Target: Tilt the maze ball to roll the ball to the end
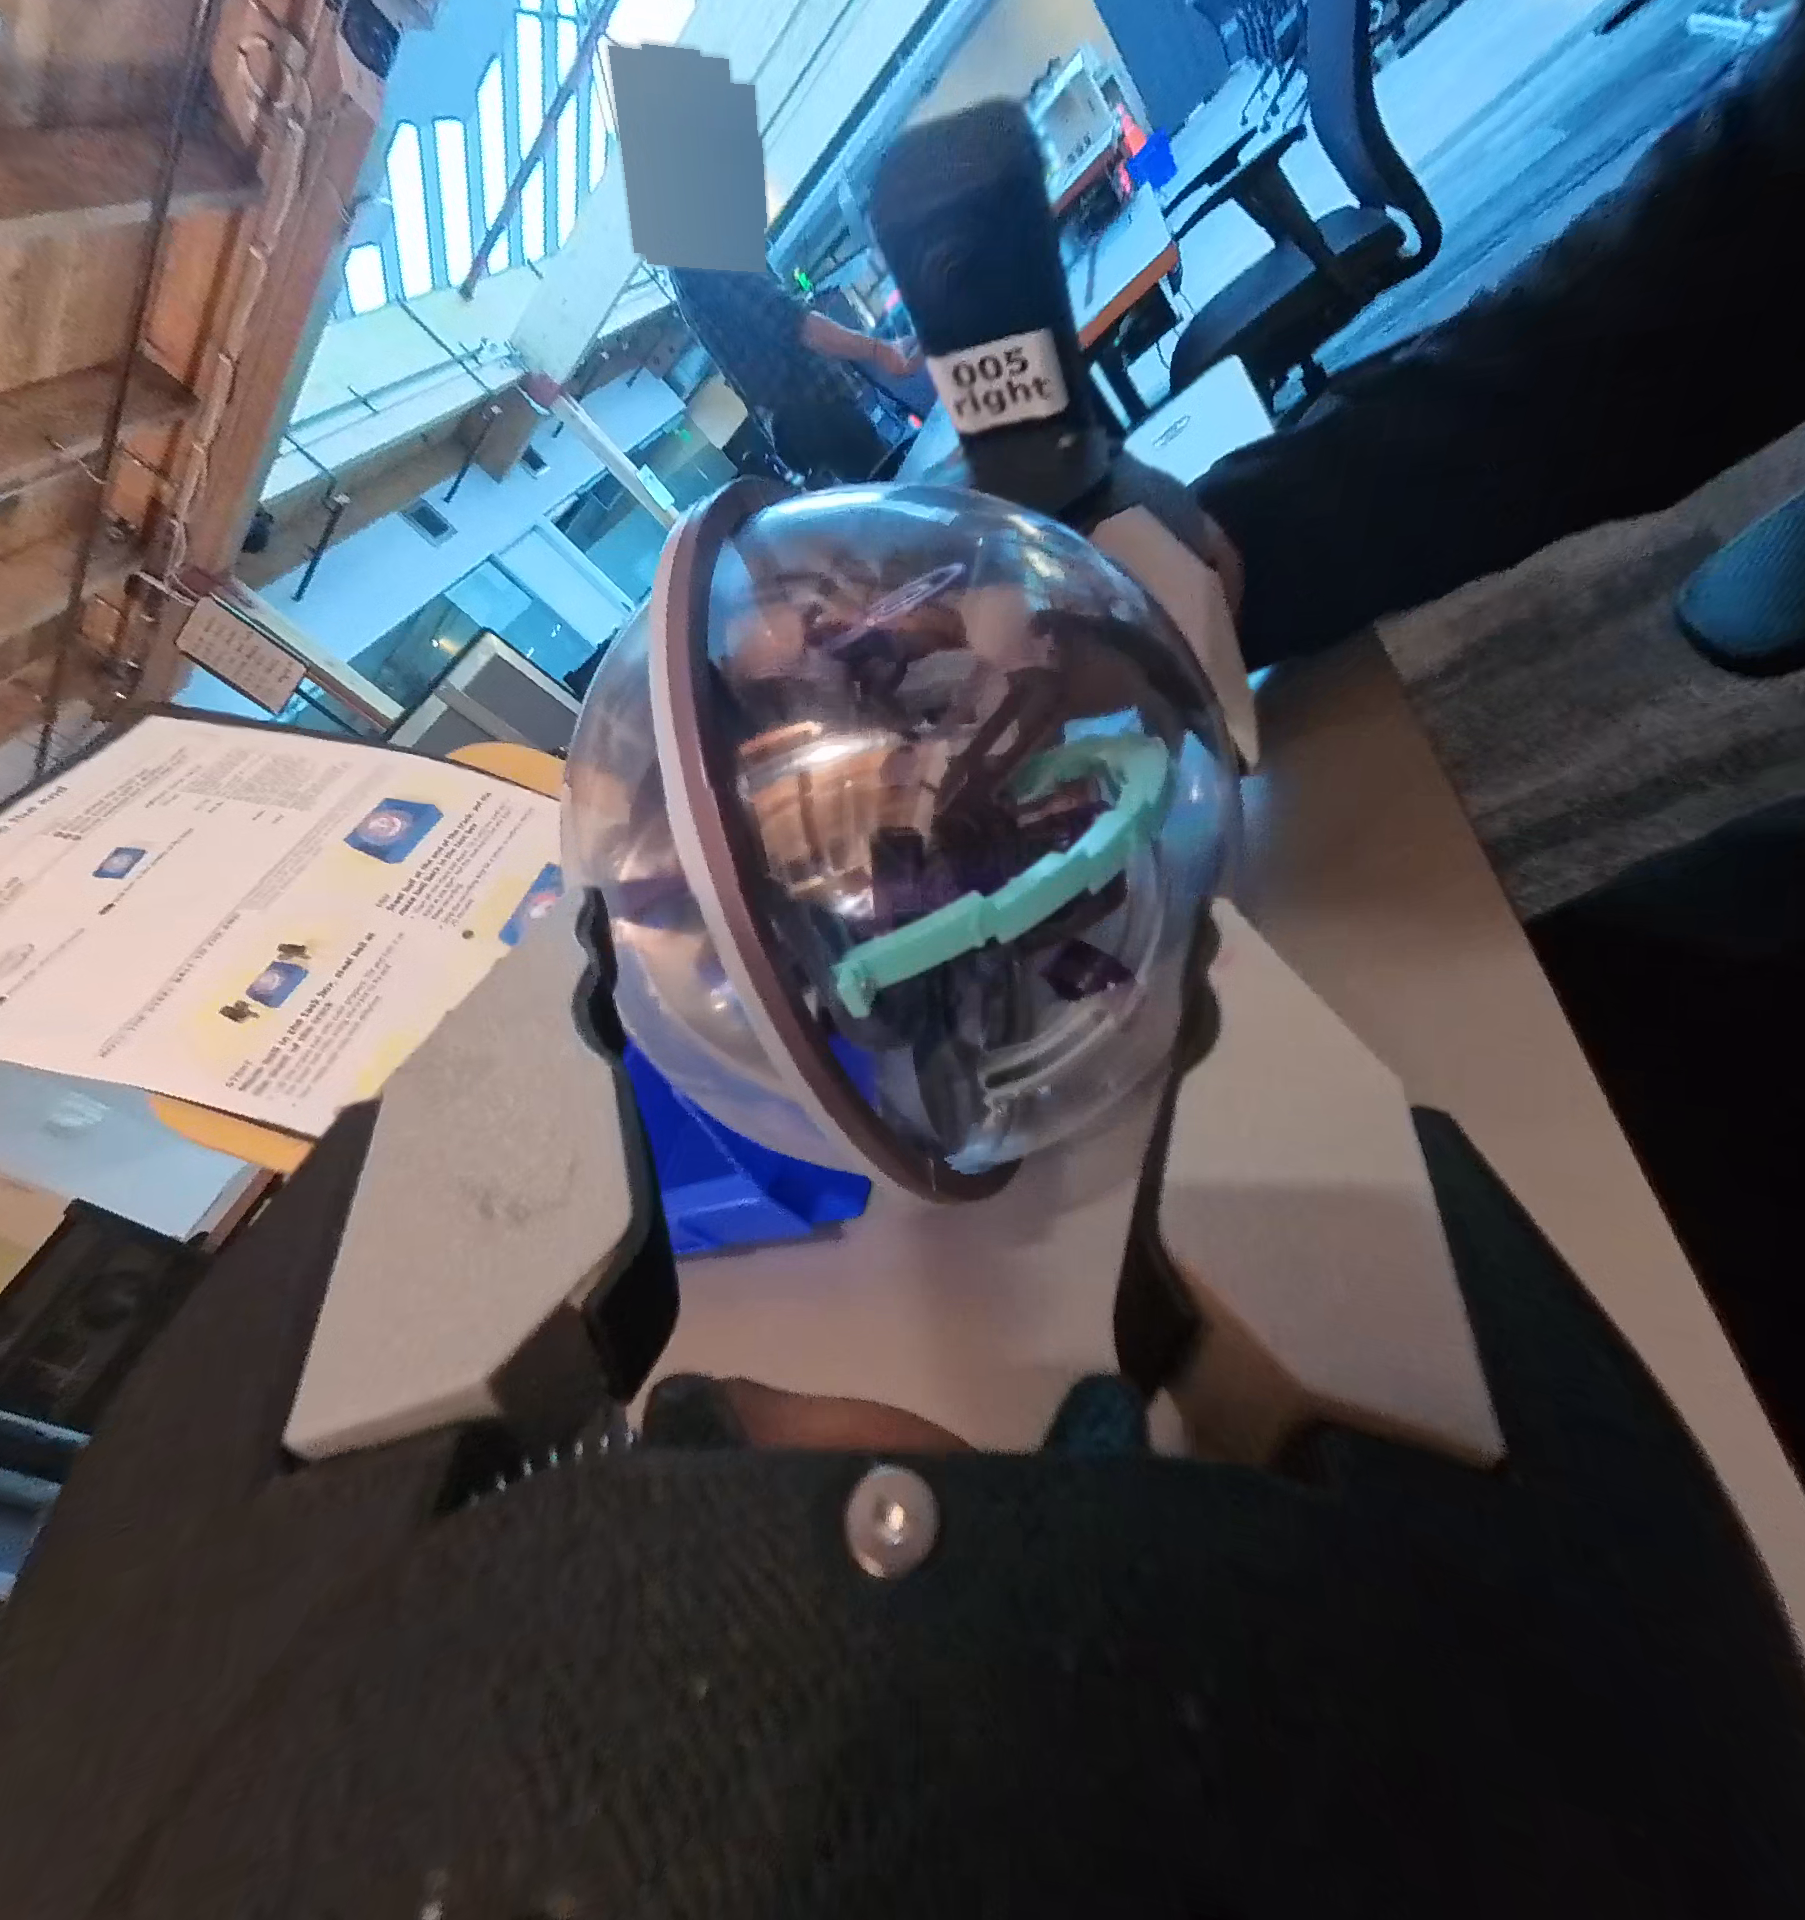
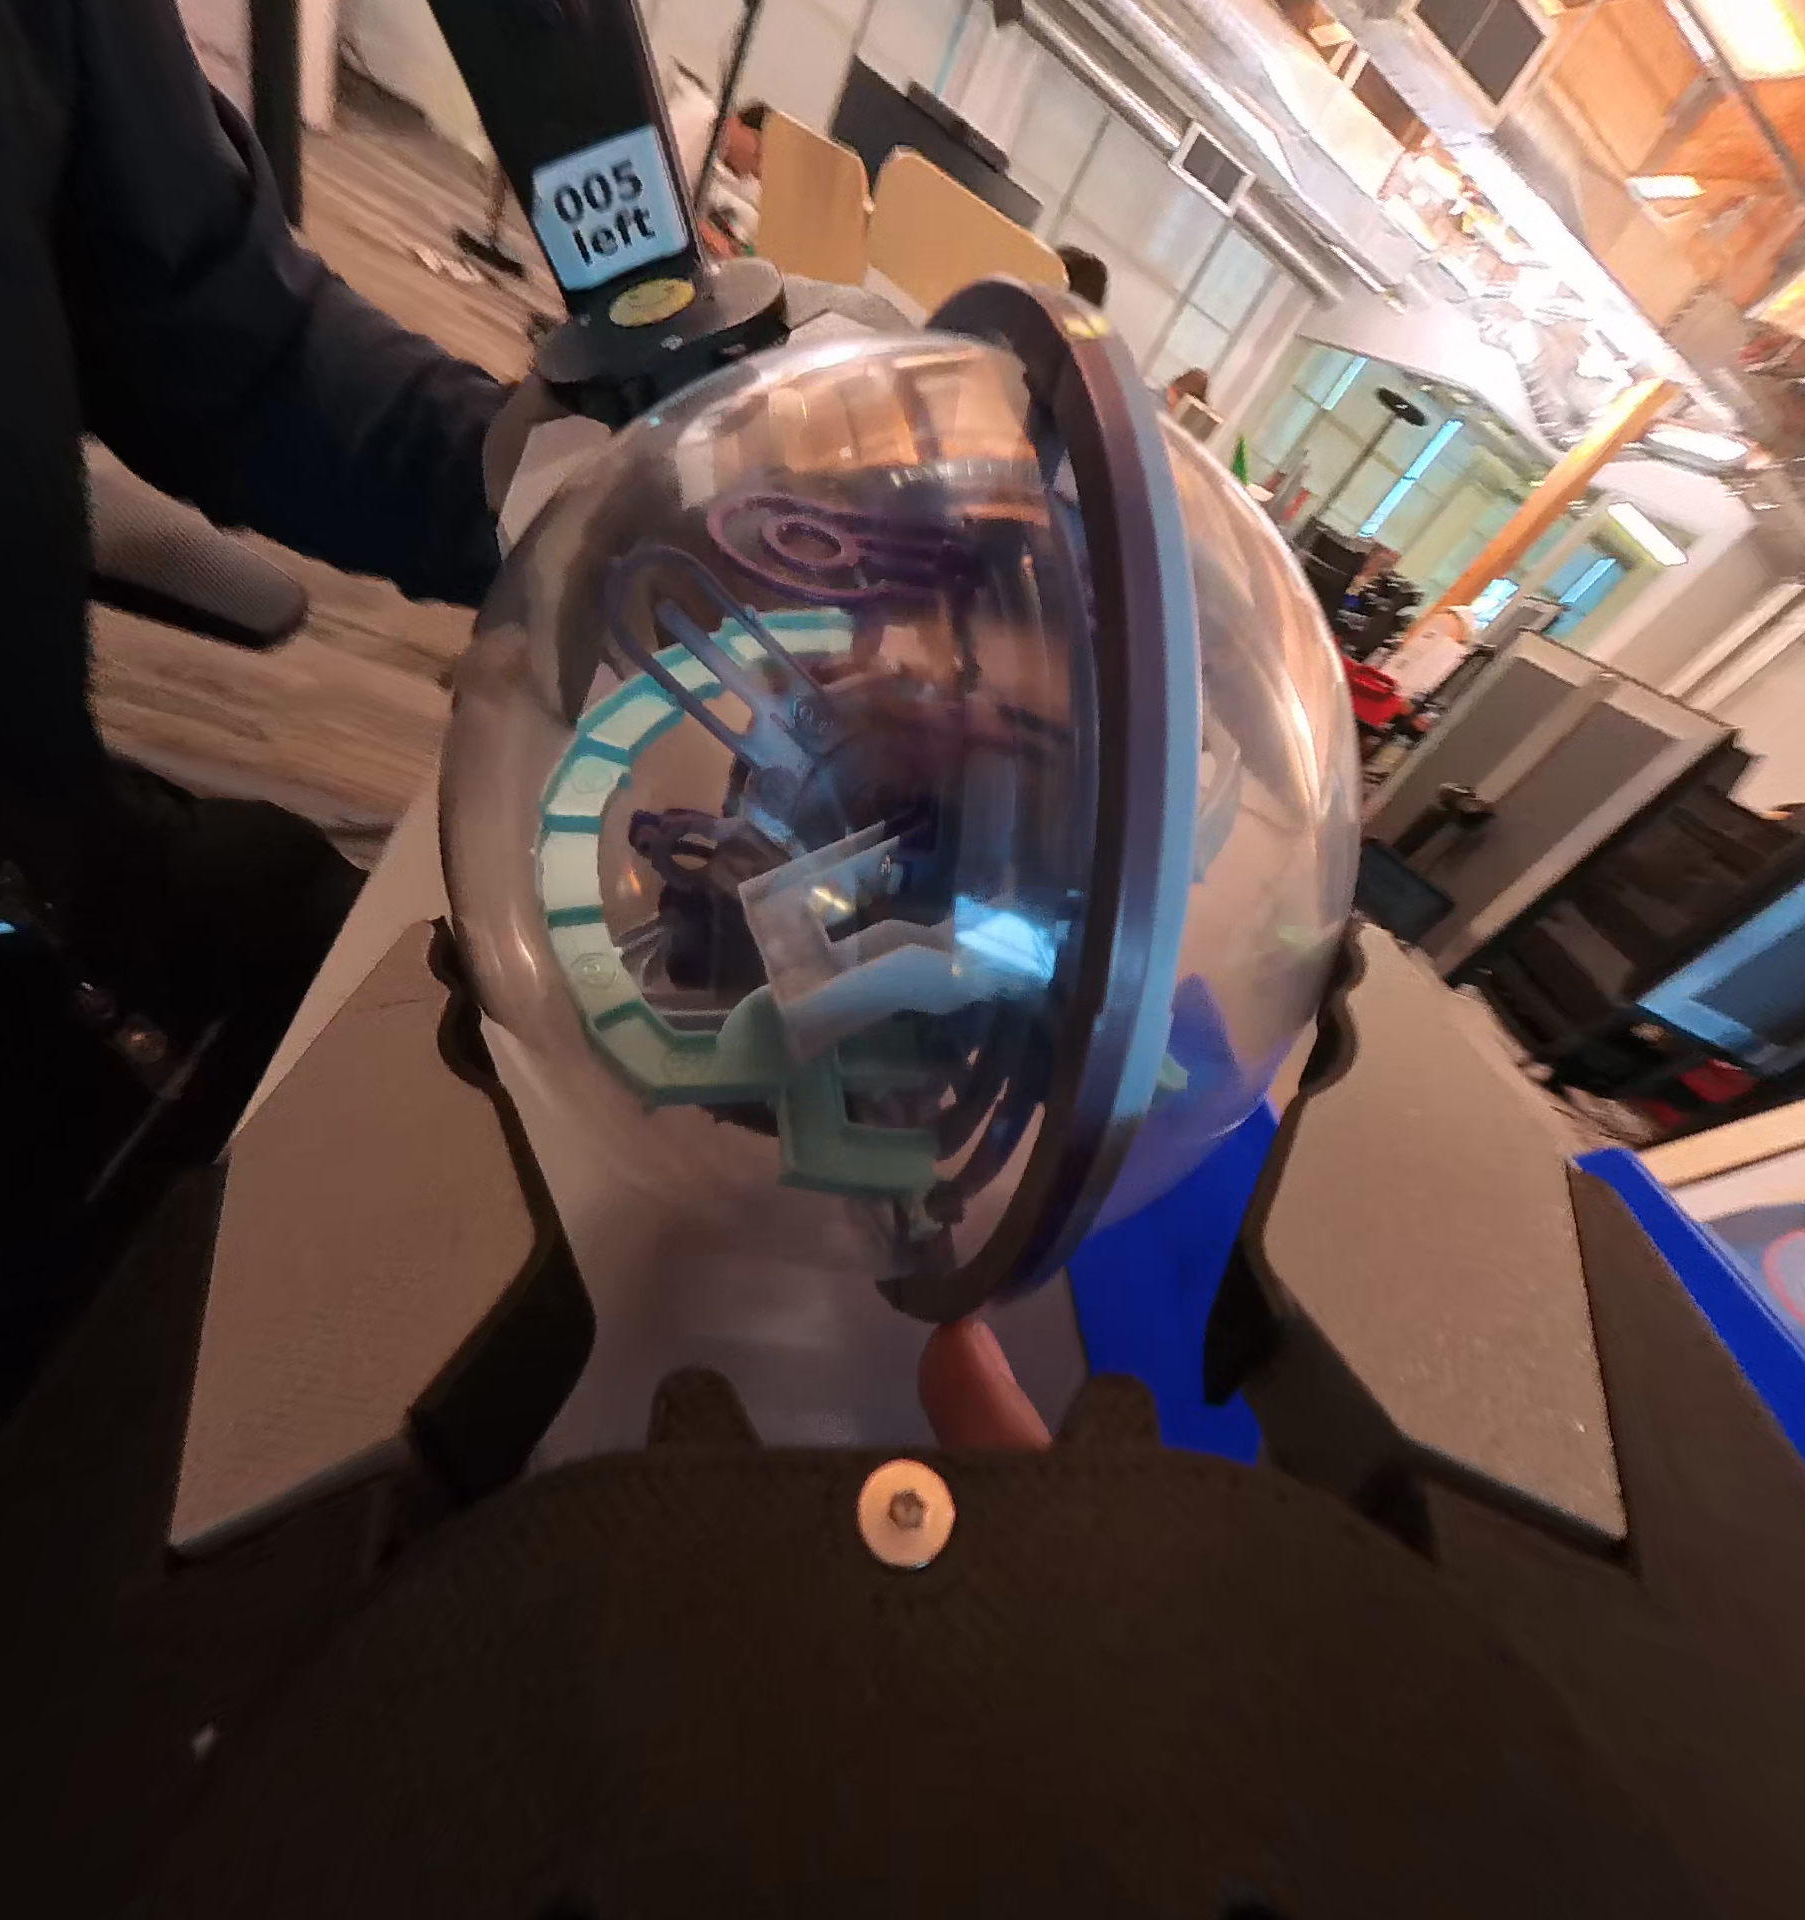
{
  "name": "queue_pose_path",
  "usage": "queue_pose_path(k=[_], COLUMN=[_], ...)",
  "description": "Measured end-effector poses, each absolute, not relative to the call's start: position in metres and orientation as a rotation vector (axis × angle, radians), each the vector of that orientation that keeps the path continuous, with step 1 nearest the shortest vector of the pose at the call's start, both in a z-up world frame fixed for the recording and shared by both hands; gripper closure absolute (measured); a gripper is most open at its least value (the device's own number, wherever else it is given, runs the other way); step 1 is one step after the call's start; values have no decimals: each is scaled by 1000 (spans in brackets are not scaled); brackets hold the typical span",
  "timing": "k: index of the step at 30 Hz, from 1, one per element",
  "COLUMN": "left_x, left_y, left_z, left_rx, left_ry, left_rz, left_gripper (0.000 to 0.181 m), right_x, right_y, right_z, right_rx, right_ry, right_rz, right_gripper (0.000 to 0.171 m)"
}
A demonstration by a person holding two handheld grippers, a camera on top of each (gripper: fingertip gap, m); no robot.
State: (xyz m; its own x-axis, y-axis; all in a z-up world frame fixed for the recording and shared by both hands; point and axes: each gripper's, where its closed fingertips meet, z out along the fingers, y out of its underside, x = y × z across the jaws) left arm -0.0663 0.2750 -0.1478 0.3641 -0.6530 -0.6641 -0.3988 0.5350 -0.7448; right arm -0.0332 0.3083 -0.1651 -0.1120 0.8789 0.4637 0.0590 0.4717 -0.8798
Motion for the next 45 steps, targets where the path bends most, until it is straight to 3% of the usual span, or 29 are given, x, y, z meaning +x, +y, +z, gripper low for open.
queue_pose_path(k=[13, 28, 37, 41, 45], left_x=[-68, -74, -62, -61, -60], left_y=[266, 256, 232, 227, 225], left_z=[-177, -179, -157, -154, -155], left_rx=[-1111, -1128, -1076, -1054, -1059], left_ry=[1266, 1247, 1277, 1290, 1316], left_rz=[-283, -391, -432, -402, -359], left_gripper=[84, 99, 128, 161, 174], right_x=[-37, -34, -31, -29, -26], right_y=[306, 292, 287, 285, 280], right_z=[-206, -204, -207, -207, -205], right_rx=[-820, -750, -696, -701, -700], right_ry=[-1621, -1669, -1724, -1720, -1725], right_rz=[492, 313, 111, 66, 53], right_gripper=[16, 17, 17, 18, 19])
